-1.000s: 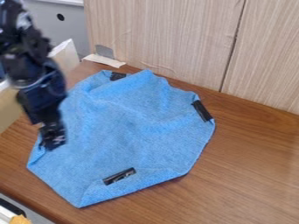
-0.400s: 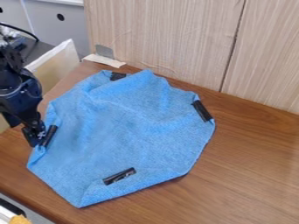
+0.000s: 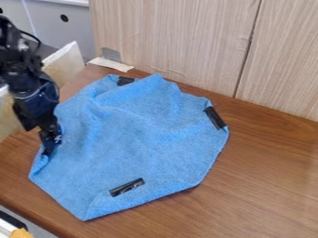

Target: Fold the cloth from bottom left to top right

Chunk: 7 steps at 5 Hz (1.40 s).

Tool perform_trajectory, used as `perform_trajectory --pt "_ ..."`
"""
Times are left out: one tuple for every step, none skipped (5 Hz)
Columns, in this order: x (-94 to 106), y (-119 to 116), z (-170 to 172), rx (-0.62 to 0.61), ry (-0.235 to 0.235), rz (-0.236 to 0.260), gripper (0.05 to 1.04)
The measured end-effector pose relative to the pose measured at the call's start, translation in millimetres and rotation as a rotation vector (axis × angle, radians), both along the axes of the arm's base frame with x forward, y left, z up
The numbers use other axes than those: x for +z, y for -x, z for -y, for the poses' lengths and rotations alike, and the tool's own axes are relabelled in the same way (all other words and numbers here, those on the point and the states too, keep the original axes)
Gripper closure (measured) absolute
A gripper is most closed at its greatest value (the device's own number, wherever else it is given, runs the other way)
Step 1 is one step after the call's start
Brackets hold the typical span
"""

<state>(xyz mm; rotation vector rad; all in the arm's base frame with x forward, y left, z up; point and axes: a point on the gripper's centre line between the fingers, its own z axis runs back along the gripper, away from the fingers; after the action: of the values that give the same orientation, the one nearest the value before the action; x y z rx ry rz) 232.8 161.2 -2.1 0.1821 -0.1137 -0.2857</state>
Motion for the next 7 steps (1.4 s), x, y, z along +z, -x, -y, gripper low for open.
perform_trajectory --pt "2.4 -12 9 -0.029 -0.01 0.011 0.083" --pt "-1.1 -12 13 -0.026 -0.011 -0.008 0.083" --pt "-5.1 -2 9 -0.003 -0.026 -0.048 0.083" --pt "-11.1 15 0 0.051 -0.025 -0.072 0.133" --pt "-16.8 13 0 0.048 -0.009 -0.081 0.41" --pt "-18.1 8 1 0.027 -0.019 -0.088 0.692" --pt "-18.4 9 2 0.024 -0.018 -0.097 0.895"
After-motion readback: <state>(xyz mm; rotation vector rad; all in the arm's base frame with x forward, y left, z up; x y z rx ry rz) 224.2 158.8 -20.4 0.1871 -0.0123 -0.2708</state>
